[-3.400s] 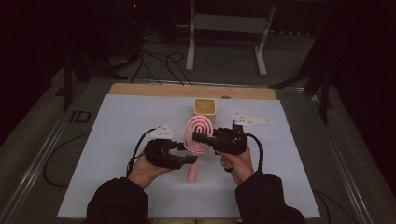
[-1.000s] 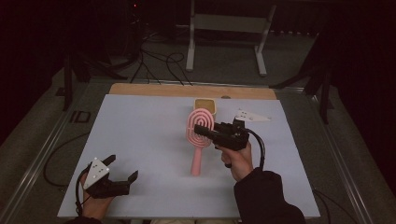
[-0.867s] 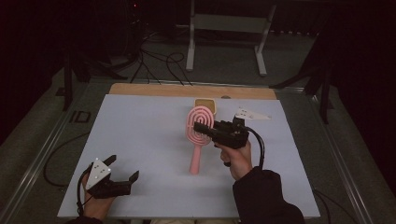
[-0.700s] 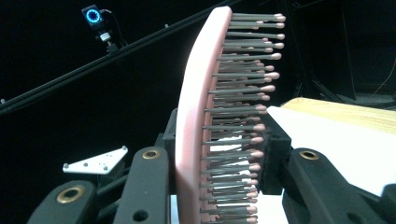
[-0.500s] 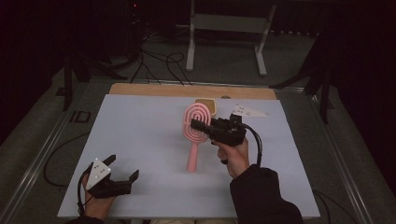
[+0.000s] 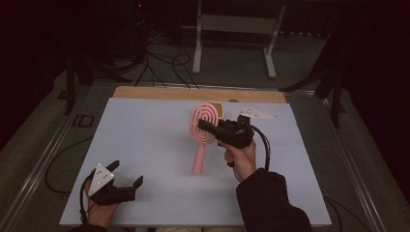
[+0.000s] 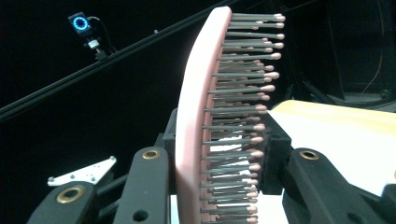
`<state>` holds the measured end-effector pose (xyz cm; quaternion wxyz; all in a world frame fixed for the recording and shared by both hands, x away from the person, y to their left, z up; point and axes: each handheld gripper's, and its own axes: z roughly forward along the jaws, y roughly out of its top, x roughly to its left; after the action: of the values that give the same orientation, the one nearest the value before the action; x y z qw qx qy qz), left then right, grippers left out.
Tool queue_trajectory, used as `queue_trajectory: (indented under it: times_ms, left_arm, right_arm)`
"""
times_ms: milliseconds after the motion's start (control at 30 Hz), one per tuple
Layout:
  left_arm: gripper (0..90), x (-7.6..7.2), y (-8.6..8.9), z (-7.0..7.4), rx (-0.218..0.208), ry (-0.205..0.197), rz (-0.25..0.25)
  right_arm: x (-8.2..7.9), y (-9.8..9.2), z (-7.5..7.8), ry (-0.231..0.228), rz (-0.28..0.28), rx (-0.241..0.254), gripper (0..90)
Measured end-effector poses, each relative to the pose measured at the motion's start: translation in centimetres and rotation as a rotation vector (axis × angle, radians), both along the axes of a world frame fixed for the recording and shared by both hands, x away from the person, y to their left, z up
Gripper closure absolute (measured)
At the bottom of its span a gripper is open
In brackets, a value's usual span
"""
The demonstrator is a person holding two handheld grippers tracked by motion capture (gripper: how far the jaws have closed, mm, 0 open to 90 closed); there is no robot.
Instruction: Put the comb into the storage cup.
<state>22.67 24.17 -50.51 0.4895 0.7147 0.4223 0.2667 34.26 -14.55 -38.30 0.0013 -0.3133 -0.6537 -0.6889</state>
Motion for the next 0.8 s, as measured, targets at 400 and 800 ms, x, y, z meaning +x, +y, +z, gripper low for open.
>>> queue_trajectory:
  times_ms: [400, 800]
  left_arm:
    - [0.0, 0.1, 0.1, -0.1, -0.006, 0.009, 0.002]
    - [0.0, 0.1, -0.1, -0.1, -0.004, 0.011, -0.005]
  right_arm:
    - [0.6, 0.0, 0.1, 0.002, -0.026, -0.016, 63.9]
    - [1.2, -0.2, 1.0, 0.000, -0.039, -0.021, 63.9]
